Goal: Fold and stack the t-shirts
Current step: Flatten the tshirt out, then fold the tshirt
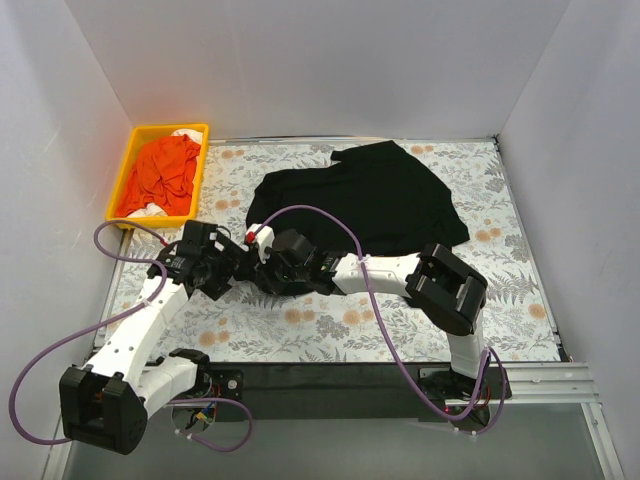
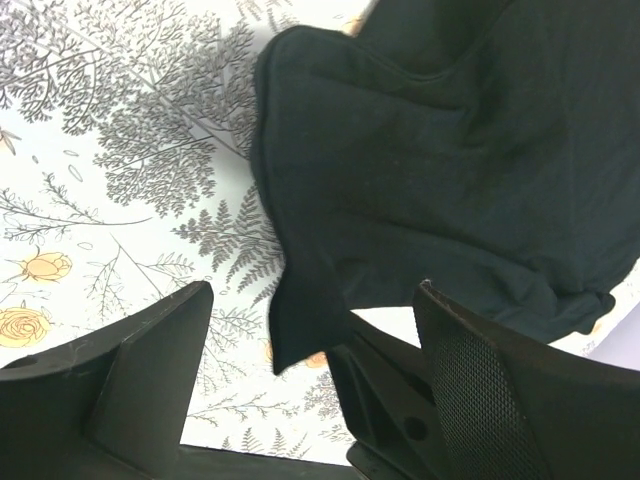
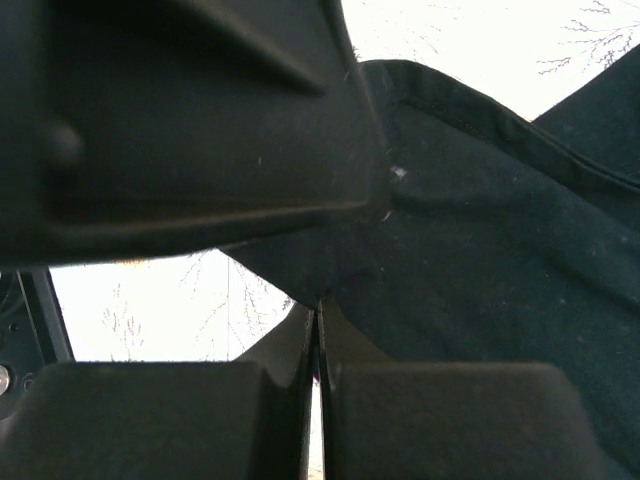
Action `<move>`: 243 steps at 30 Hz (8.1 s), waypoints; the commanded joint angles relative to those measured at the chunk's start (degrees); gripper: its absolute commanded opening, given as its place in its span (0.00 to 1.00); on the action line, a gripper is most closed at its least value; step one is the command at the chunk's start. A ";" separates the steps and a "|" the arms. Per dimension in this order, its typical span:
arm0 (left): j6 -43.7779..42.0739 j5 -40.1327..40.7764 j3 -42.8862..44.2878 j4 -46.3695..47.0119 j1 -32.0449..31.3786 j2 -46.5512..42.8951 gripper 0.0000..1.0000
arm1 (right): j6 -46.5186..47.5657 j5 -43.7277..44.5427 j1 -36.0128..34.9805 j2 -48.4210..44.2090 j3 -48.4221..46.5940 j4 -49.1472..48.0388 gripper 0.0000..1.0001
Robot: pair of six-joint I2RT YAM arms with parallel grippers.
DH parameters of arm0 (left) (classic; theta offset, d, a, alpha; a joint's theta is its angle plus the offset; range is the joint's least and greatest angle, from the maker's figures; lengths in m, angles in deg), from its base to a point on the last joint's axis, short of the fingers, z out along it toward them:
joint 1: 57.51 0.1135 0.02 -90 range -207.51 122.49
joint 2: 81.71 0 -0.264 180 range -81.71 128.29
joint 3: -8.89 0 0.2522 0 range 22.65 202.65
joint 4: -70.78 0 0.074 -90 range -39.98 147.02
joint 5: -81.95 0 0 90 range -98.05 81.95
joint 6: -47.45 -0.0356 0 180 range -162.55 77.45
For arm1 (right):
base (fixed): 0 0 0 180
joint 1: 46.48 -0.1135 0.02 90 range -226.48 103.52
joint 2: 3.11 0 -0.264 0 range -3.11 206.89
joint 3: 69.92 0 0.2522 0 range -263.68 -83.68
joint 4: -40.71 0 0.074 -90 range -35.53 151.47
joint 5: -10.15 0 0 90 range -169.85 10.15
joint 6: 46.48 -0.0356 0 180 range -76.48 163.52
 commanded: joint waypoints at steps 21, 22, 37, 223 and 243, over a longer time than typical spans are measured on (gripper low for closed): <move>5.75 1.57 -6.81 8.67 -0.66 -0.38 0.42 | -2.63 -1.91 0.18 -0.90 -2.19 -2.43 0.01; 5.66 1.48 -6.90 8.85 -0.74 -0.38 0.39 | -2.72 -1.91 0.18 -0.90 -2.19 -2.35 0.01; 1.01 5.08 -7.78 7.53 -1.18 -2.93 0.00 | -4.56 9.76 3.86 -10.10 3.87 8.62 0.69; -33.80 5.61 39.60 30.56 13.58 57.72 0.00 | -5.09 2.22 62.67 -16.89 1.59 53.12 0.18; -32.48 2.80 42.75 30.29 12.18 50.68 0.62 | -13.09 -4.19 70.49 -13.47 2.47 29.40 0.55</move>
